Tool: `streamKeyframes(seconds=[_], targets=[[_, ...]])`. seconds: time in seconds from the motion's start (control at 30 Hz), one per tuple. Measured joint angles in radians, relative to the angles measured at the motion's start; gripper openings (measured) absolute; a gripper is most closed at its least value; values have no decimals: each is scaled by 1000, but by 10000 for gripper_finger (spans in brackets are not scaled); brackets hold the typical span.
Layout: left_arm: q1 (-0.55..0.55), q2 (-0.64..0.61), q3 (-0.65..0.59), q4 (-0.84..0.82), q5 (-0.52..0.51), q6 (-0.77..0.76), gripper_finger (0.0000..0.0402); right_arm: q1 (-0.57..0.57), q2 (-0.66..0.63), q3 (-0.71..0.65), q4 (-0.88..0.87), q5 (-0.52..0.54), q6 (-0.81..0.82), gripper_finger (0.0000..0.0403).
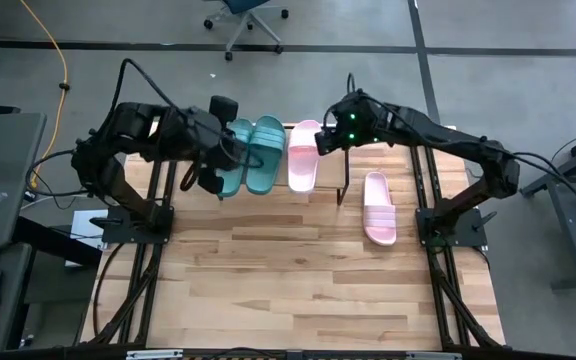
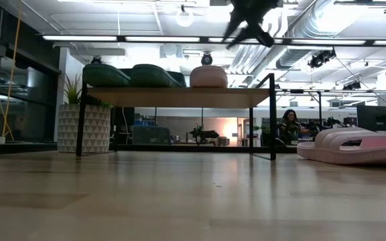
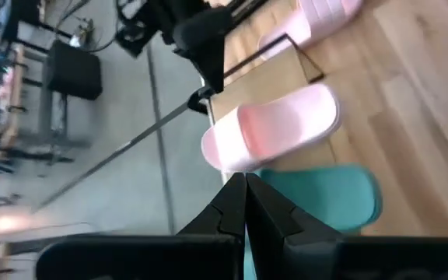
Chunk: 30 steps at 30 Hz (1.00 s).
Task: Pick and place slides into the shelf
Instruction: Put the left pink slide on the shelf
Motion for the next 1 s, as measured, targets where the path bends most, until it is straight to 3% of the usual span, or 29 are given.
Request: streamKeyframes(seconds=[0.2,0.37,0.67,0.83,1.0], targets=[[119,3,0,26,22,-59,1,-77,2,0,-72,-23,-205,78],[223,10,0,20,104,-111,1,-131,8,0,-97,-77,-336,78],[325,10,0,23,139,-155,1,-225,27,12,-122,-132,-503,78],[338,10,0,29,138,-164,1,-284,155,168,-175,-240,-595,78],[337,10,0,30,126,-185,1,-286,301,395,-468,-124,-753,78]])
